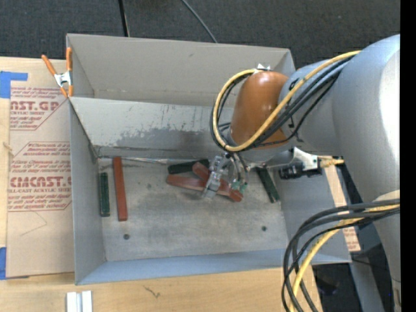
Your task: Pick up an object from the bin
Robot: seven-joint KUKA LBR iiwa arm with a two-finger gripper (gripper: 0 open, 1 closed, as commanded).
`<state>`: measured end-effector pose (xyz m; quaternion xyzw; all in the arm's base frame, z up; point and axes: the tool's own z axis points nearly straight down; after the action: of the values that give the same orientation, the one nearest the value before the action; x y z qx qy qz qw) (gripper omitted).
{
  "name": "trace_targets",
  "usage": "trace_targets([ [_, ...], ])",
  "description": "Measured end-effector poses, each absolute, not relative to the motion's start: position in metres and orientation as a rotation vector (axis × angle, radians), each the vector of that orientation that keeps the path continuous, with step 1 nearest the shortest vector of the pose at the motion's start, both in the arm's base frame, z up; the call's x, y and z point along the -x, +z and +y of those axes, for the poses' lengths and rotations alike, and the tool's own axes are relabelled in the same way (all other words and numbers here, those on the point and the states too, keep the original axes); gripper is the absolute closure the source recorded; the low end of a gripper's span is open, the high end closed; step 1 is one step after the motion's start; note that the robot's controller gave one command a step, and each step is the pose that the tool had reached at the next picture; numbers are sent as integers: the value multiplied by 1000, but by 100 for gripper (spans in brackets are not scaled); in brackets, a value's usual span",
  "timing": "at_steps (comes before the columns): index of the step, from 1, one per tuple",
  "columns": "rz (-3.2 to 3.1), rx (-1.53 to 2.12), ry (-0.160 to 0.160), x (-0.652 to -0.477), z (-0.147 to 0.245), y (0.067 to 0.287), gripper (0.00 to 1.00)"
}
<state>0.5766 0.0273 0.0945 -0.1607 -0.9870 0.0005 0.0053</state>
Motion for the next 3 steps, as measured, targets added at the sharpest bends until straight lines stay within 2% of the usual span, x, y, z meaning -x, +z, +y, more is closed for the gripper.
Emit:
trace_targets([
  [1,-3102,504,-2,-580,27,112,100],
  [3,-3104,504,-2,-580,28,121,100],
])
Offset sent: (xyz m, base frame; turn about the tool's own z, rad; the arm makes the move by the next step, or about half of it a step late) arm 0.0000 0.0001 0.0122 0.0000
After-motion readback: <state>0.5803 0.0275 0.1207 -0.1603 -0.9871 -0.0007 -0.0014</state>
